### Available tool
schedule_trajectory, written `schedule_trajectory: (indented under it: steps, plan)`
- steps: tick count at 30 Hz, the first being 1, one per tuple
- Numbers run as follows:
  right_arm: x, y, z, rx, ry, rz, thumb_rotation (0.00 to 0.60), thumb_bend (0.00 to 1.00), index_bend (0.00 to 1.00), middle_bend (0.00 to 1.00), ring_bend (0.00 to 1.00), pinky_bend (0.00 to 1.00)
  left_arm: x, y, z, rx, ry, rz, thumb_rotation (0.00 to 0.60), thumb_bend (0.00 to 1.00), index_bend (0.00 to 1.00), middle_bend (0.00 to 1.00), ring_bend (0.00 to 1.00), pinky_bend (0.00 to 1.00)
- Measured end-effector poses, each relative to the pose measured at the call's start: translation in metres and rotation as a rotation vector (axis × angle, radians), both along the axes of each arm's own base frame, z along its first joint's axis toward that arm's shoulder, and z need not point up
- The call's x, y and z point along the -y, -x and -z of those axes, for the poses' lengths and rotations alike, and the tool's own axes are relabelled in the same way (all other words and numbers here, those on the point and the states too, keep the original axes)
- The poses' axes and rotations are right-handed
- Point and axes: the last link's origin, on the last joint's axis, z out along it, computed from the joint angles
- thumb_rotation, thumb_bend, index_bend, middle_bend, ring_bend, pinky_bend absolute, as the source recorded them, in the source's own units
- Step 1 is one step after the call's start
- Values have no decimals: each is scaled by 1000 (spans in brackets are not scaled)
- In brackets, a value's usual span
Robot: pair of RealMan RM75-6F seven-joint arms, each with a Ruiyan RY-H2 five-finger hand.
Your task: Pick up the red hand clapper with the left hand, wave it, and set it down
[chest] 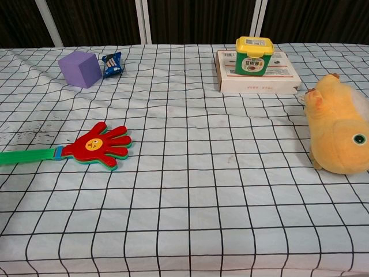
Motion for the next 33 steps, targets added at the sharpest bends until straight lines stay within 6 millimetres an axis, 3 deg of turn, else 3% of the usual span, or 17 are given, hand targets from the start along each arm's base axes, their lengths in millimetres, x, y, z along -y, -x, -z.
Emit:
schedule_trajectory:
  steps: [16,23,30,33]
  plan:
    - [-1,-1,0,-2,-8,5,600,147,0,0,0,146,1,2,3,-26,29,-21,600,6,0,0,0,0]
    - [-2,-1,1,3,-16,11,600,148,0,0,0,146,-3,-5,13,-4,55,-42,600,20,3,0,0,0]
    - [-2,-1,2,9,-21,17,600,154,0,0,0,146,-21,-21,32,52,64,-75,600,89,218,0,0,32]
    - [-2,-1,1,15,-20,19,600,156,0,0,0,146,-31,-29,43,60,74,-93,600,111,260,0,0,32]
